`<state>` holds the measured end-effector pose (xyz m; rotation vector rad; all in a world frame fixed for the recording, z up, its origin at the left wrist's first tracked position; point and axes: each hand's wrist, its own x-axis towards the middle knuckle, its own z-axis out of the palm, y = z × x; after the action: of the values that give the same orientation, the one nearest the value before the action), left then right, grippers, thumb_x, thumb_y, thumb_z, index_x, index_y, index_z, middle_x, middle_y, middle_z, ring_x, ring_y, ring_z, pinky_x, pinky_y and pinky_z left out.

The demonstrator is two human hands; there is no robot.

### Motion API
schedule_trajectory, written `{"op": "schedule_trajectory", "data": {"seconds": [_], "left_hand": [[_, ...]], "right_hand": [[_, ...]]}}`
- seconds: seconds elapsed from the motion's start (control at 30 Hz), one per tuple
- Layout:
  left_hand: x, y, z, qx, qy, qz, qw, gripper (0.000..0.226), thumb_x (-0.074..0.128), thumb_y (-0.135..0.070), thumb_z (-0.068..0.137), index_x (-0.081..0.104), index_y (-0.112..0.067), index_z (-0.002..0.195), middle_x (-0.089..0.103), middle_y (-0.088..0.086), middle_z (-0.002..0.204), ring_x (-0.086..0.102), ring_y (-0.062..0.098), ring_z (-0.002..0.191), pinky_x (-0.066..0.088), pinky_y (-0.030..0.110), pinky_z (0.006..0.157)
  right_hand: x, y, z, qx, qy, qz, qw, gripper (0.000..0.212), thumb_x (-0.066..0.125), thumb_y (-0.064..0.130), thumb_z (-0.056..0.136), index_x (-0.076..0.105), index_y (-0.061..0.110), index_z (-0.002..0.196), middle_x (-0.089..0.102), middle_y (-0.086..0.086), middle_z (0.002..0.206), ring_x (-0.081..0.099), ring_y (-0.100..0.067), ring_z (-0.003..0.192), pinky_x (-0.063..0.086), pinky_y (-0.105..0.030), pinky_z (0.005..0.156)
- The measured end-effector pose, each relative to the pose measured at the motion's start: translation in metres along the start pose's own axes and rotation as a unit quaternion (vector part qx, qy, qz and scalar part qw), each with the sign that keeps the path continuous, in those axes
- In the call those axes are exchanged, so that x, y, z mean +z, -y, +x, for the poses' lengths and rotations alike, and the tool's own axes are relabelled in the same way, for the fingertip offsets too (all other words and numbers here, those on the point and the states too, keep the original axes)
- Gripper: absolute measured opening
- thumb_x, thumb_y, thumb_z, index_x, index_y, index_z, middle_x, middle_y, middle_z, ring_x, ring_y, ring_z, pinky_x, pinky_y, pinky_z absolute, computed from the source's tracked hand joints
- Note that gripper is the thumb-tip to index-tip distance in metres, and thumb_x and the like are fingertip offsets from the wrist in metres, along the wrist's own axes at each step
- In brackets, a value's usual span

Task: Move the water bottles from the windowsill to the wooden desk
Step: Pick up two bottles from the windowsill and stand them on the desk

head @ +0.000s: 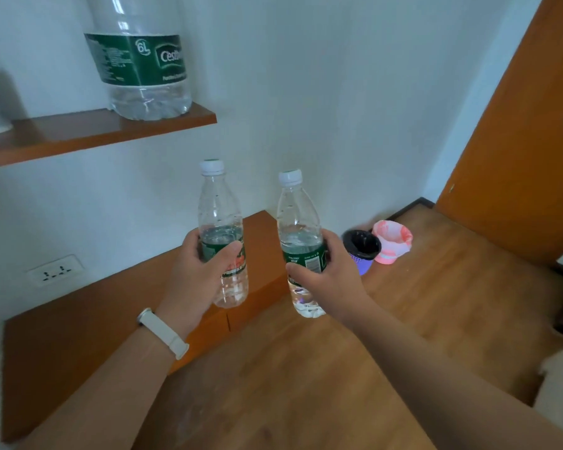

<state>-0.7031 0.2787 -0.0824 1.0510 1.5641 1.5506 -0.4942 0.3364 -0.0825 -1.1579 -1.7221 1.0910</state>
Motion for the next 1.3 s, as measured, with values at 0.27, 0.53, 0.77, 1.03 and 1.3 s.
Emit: {"op": "schedule_trajectory", "data": {"seconds": [0.27, 0.53, 0.77, 1.03, 1.3], "left_hand": [[-0.035, 0.020, 0.047, -0.035, -0.097, 0.029, 0.994, 0.043, 0.071, -0.029, 0.088, 0.052, -0.030, 0.126, 0.067, -0.007, 0.114, 0.066, 0.011, 0.101, 0.055, 0.028, 0.075], [-0.047, 0.029, 0.102, -0.063, -0.206, 0.057, 0.975, 0.041, 0.072, -0.032, 0.087, 0.053, -0.034, 0.124, 0.069, -0.008, 0.114, 0.069, 0.010, 0.099, 0.056, 0.029, 0.077], [-0.066, 0.036, 0.126, -0.082, -0.307, 0.093, 0.944, 0.049, 0.073, -0.037, 0.085, 0.052, -0.030, 0.129, 0.069, -0.009, 0.117, 0.067, 0.013, 0.106, 0.058, 0.037, 0.084], [-0.108, 0.064, 0.116, -0.125, -0.383, 0.117, 0.908, 0.054, 0.075, -0.041, 0.082, 0.052, -0.032, 0.131, 0.069, -0.010, 0.114, 0.068, 0.015, 0.104, 0.060, 0.036, 0.080], [-0.177, 0.116, 0.129, -0.172, -0.382, 0.088, 0.904, 0.058, 0.074, -0.046, 0.081, 0.051, -0.031, 0.131, 0.068, -0.008, 0.115, 0.068, 0.015, 0.105, 0.059, 0.038, 0.084]], "right_hand": [[0.045, -0.015, 0.086, -0.016, 0.075, 0.006, 0.997, 0.058, 0.080, 0.029, 0.077, 0.044, 0.037, 0.122, 0.063, 0.012, 0.108, 0.066, -0.008, 0.094, 0.060, -0.030, 0.077], [0.088, -0.032, 0.184, -0.023, 0.182, 0.024, 0.983, 0.055, 0.078, 0.028, 0.079, 0.043, 0.038, 0.120, 0.060, 0.019, 0.103, 0.063, 0.001, 0.086, 0.049, -0.008, 0.059], [0.130, -0.030, 0.258, -0.041, 0.286, 0.045, 0.956, 0.060, 0.081, 0.025, 0.077, 0.044, 0.033, 0.123, 0.063, 0.016, 0.101, 0.066, 0.004, 0.082, 0.050, -0.012, 0.057], [0.192, -0.035, 0.276, -0.059, 0.381, 0.014, 0.922, 0.061, 0.082, 0.025, 0.076, 0.043, 0.031, 0.122, 0.064, 0.012, 0.102, 0.067, -0.006, 0.086, 0.056, -0.021, 0.070], [0.272, -0.047, 0.283, -0.025, 0.383, -0.023, 0.923, 0.063, 0.084, 0.027, 0.073, 0.044, 0.029, 0.122, 0.063, 0.012, 0.103, 0.065, -0.008, 0.089, 0.057, -0.025, 0.073]]}}
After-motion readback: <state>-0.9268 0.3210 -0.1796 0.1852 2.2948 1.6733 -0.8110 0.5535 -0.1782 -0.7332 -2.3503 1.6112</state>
